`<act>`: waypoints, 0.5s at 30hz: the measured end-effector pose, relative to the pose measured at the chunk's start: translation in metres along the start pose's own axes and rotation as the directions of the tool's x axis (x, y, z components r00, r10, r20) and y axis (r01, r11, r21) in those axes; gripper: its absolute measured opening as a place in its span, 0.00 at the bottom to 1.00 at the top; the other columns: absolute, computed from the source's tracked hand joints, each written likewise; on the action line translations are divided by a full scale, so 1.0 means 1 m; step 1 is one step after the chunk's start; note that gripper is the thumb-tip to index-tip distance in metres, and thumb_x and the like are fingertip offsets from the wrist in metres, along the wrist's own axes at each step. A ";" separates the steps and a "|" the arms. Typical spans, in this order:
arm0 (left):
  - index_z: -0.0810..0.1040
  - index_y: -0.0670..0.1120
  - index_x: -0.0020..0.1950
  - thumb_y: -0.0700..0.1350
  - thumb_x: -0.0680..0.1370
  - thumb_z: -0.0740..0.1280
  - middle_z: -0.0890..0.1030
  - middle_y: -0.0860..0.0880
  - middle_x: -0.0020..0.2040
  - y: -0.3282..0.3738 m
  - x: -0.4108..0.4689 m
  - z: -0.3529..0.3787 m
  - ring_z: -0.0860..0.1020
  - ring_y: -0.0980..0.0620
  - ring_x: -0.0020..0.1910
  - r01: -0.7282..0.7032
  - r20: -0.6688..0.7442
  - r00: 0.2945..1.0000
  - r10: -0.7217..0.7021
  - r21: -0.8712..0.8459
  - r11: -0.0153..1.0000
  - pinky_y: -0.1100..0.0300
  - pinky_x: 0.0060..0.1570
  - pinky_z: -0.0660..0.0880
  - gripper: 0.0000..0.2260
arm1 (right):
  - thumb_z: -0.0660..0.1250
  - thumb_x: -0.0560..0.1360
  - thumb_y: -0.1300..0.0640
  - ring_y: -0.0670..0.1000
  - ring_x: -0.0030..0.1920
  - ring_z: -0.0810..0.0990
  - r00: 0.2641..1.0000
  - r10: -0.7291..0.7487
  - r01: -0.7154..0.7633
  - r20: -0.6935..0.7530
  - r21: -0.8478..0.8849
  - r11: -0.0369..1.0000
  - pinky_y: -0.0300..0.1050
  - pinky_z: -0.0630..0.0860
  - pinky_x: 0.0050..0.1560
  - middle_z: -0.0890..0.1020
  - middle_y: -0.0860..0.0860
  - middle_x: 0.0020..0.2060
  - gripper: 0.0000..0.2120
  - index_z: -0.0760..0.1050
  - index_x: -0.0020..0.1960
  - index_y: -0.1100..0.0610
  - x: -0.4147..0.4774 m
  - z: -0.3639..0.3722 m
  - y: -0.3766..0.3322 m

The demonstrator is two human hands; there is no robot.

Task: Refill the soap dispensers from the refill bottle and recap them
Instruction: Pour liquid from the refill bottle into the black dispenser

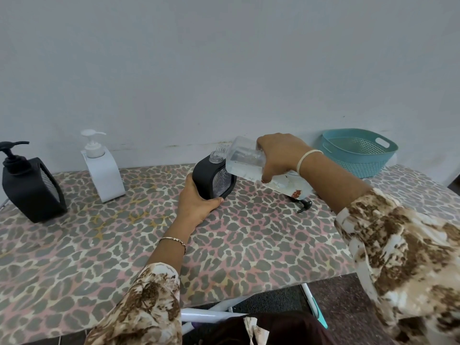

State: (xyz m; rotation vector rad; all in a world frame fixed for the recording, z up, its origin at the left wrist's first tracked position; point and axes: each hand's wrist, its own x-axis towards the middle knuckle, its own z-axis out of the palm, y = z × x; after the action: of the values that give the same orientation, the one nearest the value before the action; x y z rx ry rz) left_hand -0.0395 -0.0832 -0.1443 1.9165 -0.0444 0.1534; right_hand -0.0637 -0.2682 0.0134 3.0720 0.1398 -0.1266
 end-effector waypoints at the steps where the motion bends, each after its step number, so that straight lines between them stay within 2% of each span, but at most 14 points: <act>1: 0.65 0.48 0.70 0.38 0.64 0.80 0.76 0.49 0.64 0.000 0.000 0.000 0.74 0.49 0.64 0.002 -0.001 1.000 -0.002 0.000 1.000 0.54 0.64 0.72 0.39 | 0.79 0.63 0.50 0.56 0.56 0.77 1.000 0.000 0.000 -0.001 -0.001 1.000 0.51 0.76 0.54 0.77 0.52 0.57 0.35 0.68 0.65 0.55 0.000 0.000 0.000; 6: 0.65 0.48 0.70 0.38 0.64 0.80 0.75 0.49 0.65 0.002 -0.001 -0.001 0.73 0.49 0.65 -0.003 0.002 1.000 0.003 0.005 1.000 0.56 0.64 0.71 0.39 | 0.79 0.63 0.50 0.56 0.55 0.77 1.000 0.003 -0.003 0.001 -0.006 1.000 0.52 0.77 0.55 0.78 0.52 0.57 0.35 0.69 0.65 0.55 0.000 0.000 -0.001; 10: 0.65 0.48 0.71 0.38 0.65 0.80 0.75 0.49 0.65 0.003 -0.002 -0.001 0.73 0.50 0.64 -0.003 0.004 1.000 0.003 0.000 1.000 0.61 0.61 0.69 0.39 | 0.79 0.63 0.50 0.56 0.55 0.77 1.000 0.004 -0.004 0.001 -0.005 1.000 0.51 0.77 0.54 0.78 0.53 0.57 0.34 0.69 0.64 0.56 0.000 0.000 -0.001; 15: 0.65 0.47 0.70 0.37 0.65 0.79 0.75 0.49 0.65 0.004 -0.003 -0.001 0.73 0.50 0.64 0.001 0.002 1.000 -0.001 0.000 1.000 0.63 0.59 0.68 0.39 | 0.79 0.63 0.50 0.56 0.55 0.77 1.000 0.007 -0.007 0.009 -0.003 1.000 0.50 0.77 0.53 0.78 0.53 0.56 0.34 0.69 0.64 0.56 -0.001 -0.002 -0.001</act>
State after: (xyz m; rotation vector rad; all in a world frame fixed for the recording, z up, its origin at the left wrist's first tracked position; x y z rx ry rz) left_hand -0.0425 -0.0840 -0.1405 1.9168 -0.0451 0.1511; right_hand -0.0644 -0.2671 0.0149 3.0682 0.1287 -0.1396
